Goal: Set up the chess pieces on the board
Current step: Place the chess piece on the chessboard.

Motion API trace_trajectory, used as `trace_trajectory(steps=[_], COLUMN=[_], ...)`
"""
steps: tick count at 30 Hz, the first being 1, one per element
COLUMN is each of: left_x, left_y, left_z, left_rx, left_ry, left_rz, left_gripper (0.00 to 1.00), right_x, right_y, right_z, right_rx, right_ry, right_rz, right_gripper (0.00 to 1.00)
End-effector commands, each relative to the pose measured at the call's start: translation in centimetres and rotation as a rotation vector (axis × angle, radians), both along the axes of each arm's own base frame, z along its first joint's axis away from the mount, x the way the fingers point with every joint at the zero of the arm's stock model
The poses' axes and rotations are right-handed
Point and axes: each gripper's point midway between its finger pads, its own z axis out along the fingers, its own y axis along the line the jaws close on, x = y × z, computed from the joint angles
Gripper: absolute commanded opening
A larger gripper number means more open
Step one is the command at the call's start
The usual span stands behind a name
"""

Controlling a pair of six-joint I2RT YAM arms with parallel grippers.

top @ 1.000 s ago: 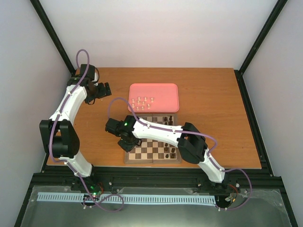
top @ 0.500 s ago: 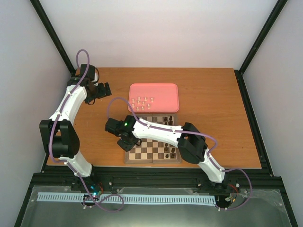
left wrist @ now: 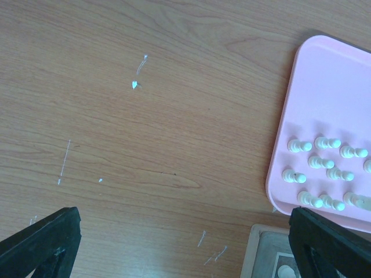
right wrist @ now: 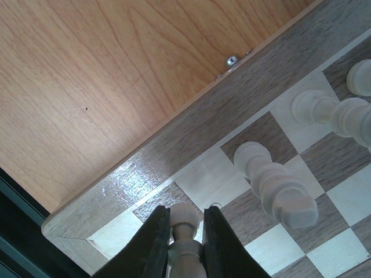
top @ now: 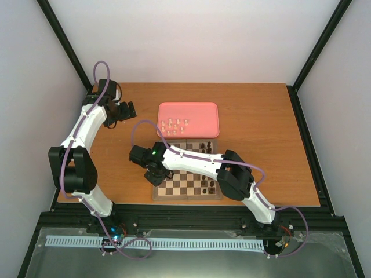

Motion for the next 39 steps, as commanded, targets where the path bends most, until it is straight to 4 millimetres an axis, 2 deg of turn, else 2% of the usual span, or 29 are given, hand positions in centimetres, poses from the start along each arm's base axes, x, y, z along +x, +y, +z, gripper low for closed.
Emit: trace_trajectory(steps=[1,17,39], left_x=[0.2,0.1,0.4], left_y=[0.0,0.0,0.2], left_z=[1.6,1.4,0.9], left_rx=[0.003,0.006,0.012], left_ry=[-0.052,-0.047,-0.037], left_rz=[0.001,-0.002,0.001], left_gripper=[1.00,1.00,1.00], right_x=[-0.1,0.0,1.1], right_y=[0.0,0.0,-0.8], right_z=[-1.1,-1.8,-2.1], right_rx=[-0.022,-0.021,-0.052], right_ry=[-0.004,0.013,-0.008], right_rz=[0.016,0.018,0.018], right_gripper=[0.08,0.08,0.08])
